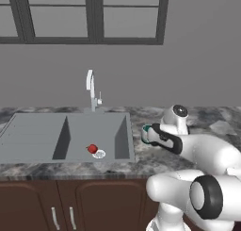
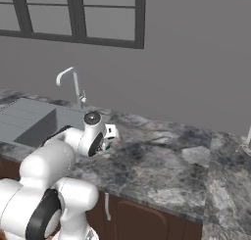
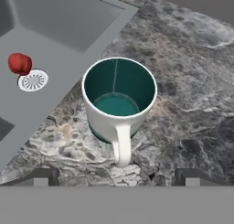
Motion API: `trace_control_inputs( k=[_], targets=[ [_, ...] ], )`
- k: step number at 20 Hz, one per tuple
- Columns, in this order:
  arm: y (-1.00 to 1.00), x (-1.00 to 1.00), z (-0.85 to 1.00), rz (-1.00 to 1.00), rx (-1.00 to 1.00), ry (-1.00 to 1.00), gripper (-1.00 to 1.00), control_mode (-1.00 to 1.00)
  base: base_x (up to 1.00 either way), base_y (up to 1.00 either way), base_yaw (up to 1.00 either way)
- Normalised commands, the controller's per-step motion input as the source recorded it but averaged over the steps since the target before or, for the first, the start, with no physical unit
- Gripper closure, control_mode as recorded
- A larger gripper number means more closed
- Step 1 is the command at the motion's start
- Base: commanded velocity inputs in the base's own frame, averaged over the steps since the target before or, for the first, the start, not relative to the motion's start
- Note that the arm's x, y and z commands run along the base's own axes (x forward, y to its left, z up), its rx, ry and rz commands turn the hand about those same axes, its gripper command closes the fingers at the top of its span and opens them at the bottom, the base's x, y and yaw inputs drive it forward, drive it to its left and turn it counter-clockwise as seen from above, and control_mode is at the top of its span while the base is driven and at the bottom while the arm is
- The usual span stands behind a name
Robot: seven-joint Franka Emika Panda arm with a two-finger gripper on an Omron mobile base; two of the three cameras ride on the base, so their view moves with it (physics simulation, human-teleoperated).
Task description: Clear the mugs and bowl far away from the sink.
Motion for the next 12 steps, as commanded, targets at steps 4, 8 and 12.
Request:
trace_control_inputs(
  k=[4, 8, 12],
  targets=[
    [0.00, 0.24, -0.31, 0.00, 0.03, 0.00, -1.00, -1.00, 0.00, 0.00, 0.00],
    [0.00, 0.23, -0.23, 0.00, 0.00, 0.00, -1.00, -1.00, 0.00, 0.00, 0.00],
    [0.00, 0.20, -0.24, 0.00, 0.00, 0.00, -1.00, -1.00, 0.00, 0.00, 0.00]
  ],
)
